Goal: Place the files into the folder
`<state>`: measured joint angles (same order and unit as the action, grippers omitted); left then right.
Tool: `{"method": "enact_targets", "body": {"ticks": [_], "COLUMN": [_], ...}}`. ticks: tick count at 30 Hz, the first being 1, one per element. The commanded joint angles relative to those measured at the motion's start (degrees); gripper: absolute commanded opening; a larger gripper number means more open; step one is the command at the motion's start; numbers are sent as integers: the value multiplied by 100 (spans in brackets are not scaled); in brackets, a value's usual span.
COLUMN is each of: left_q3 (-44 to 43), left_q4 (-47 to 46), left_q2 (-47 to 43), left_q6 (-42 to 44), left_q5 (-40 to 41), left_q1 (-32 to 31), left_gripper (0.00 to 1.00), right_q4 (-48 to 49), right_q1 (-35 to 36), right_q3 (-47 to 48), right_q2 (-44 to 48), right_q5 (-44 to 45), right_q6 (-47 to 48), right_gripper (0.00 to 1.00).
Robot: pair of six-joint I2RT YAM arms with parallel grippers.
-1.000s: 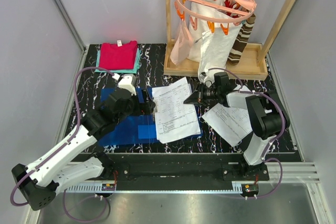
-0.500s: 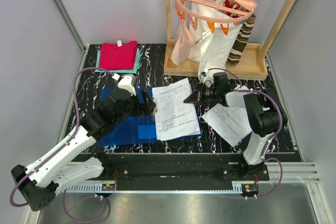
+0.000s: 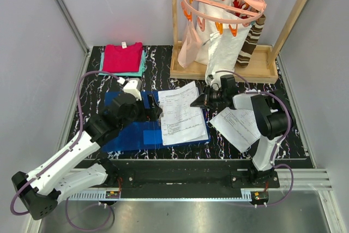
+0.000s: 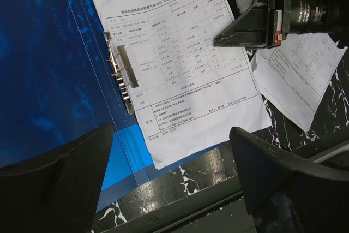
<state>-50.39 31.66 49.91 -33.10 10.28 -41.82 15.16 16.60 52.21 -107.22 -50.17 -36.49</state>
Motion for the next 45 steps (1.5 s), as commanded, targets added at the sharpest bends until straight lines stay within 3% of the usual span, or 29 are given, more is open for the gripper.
{"method": "enact_targets", "body": {"ticks": [1,3,4,5,6,8,9,11,16,19,21,25,30,33,38,45], "left_q3": [21,12,20,12,20,12,-6,-58,-830,-1875,-2614,-3625,-4943,-5542,-6193,-6369], "left_q4": [-160,-169,-178,-186,-221,-274,-387,-537,-1091,-1127,-1205,-1425,-1522,-1680,-1883,-1619], "left_q2": [-87,-69,-60,-52,-43,10,132,369,1789,2644,3488,4911,6740,7600,8517,8852], "left_q6": [-38,-30,-30,-30,-30,23,67,111,-3,40,84,111,-90,-398,-890,-952], "left_q5": [-123,-149,-158,-167,-176,-246,-359,-509,-1254,-1564,-1748,-2249,-2794,-3145,-3533,-3120], "left_q1": [25,25,25,25,25,25,25,16,-98,-571,-967,-1424,-1609,-1645,-1671,-1671], "left_gripper": [92,92,92,92,92,93,93,93,90,84,82,67,56,52,43,40], "right_q4": [198,33,-108,-318,-1095,-2222,-3002,-3517,-4687,-5197,-5338,-5243,-5014,-4882,-4409,-3828], "right_q1": [19,10,19,27,45,89,89,89,-148,-814,-1228,-2290,-2864,-3197,-4206,-4727], "right_q3": [123,149,176,333,482,955,1036,1046,888,713,485,-226,-764,-966,-1072,-1230], "right_q2": [-18,-10,8,34,121,271,550,929,2028,2284,2485,3205,4216,4350,3877,3375], "right_q5": [16,34,130,200,305,980,1296,2403,4396,4954,4965,5192,5727,5984,5773,5378], "right_q6": [-7,19,132,229,395,1019,1134,1197,1355,1014,907,538,73,-138,-16,72], "right_gripper": [0,1,9,23,45,65,82,98,100,100,100,100,94,92,91,90]}}
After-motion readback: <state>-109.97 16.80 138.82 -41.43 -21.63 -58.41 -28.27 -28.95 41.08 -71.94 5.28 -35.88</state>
